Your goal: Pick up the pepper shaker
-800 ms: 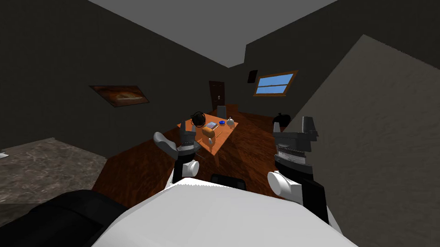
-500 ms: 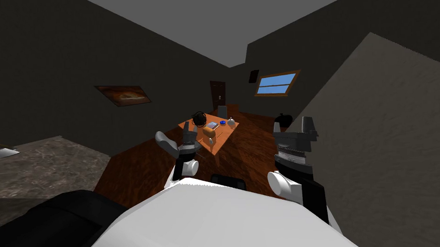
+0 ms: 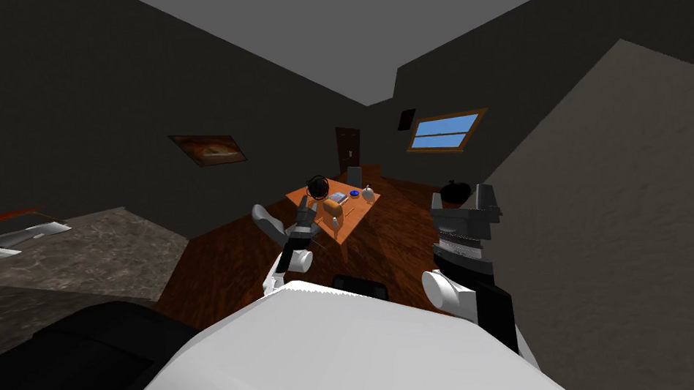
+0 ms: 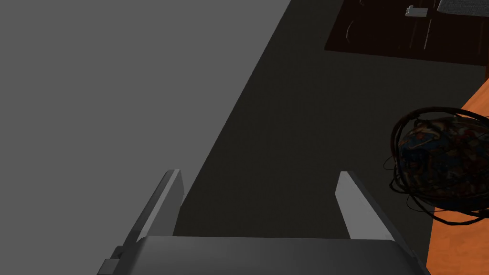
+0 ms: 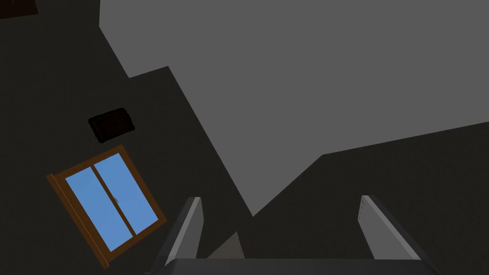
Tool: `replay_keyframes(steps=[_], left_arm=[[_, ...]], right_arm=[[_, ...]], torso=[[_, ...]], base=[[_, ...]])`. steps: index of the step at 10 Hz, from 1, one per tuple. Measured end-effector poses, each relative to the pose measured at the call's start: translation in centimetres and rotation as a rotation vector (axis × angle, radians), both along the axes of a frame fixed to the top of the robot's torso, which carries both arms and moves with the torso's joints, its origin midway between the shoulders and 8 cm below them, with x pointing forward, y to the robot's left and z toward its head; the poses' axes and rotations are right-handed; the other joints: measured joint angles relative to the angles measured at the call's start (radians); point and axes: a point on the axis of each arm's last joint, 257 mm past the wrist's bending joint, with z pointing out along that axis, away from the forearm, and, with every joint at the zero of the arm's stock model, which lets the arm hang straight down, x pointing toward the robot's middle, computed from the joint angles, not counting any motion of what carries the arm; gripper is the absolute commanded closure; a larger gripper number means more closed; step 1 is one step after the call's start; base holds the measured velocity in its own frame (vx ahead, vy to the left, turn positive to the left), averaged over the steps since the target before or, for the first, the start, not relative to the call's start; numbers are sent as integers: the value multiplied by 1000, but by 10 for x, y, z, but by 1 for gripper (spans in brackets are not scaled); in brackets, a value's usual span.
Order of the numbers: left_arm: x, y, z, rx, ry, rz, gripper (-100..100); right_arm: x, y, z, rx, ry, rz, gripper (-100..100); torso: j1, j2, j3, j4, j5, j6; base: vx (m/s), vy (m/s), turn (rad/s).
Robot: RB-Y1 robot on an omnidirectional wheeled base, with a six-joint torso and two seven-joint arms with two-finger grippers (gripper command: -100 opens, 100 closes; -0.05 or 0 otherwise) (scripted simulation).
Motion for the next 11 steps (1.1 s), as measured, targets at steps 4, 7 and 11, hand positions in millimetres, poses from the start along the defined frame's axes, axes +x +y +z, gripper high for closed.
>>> replay_keyframes(steps=[4,7,11], left_arm=[[25,7,-42,-55,120,-32,-100],[44,10,-75,-103,211,-47,-100],[67,18,-114,-174,322,-59,-100]], right_arm=[[0,0,0,0,0,0,0],[0,0,0,0,0,0,0],[0,0,0,0,0,0,0]], torso=[[0,0,0,0,0,0],[1,0,0,0,0,0],[1,0,0,0,0,0]], base=[[-1,7,71],[0,9,45],[-2,13,48]])
